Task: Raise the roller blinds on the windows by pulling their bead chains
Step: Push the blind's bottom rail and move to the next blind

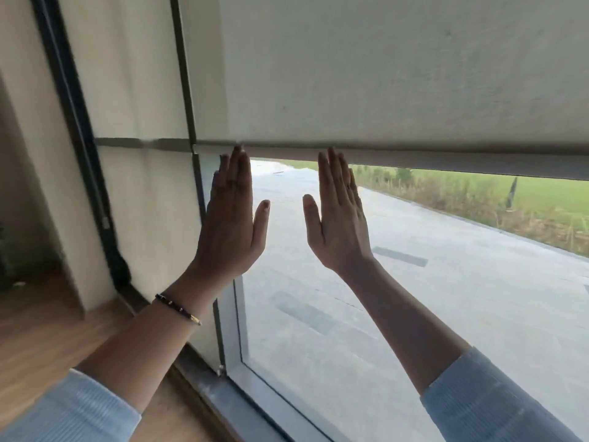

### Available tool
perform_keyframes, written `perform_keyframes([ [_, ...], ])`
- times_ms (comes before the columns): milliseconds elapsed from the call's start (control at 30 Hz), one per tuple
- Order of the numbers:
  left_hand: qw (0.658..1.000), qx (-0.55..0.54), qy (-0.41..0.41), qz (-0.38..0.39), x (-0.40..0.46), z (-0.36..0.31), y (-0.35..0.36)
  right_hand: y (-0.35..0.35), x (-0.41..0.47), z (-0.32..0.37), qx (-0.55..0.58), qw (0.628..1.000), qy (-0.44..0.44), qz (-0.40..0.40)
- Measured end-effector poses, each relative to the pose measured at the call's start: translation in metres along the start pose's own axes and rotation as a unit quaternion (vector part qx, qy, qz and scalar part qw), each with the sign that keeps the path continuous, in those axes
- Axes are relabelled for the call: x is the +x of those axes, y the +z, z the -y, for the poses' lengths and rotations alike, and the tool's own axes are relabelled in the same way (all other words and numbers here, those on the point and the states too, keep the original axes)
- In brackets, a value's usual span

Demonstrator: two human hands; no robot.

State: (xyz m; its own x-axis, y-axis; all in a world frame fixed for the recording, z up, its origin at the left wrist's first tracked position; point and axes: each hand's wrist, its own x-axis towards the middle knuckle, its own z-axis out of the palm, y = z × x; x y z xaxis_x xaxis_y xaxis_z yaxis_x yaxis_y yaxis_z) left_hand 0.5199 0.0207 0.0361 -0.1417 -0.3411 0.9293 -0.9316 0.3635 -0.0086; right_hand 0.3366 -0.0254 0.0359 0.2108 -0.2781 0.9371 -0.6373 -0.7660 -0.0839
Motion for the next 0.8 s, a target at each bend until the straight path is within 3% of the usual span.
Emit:
perform_keyframes([
  [333, 0.987, 0.144, -0.059, 0.026, -0.049, 0.199, -0.099, 0.189, 0.049, 0.148, 0.149, 0.988, -0.024, 0.017],
  [567, 0.978, 0.173, -0.116, 0.024, -0.075, 0.326, -0.107, 0.338, 0.071, 0.201, 0.230, 0.972, -0.019, 0.052],
  [800, 0.961, 0.229, -0.149, 0.033, -0.077, 0.496, -0.091, 0.519, 0.125, 0.241, 0.278, 0.957, -0.031, 0.078],
])
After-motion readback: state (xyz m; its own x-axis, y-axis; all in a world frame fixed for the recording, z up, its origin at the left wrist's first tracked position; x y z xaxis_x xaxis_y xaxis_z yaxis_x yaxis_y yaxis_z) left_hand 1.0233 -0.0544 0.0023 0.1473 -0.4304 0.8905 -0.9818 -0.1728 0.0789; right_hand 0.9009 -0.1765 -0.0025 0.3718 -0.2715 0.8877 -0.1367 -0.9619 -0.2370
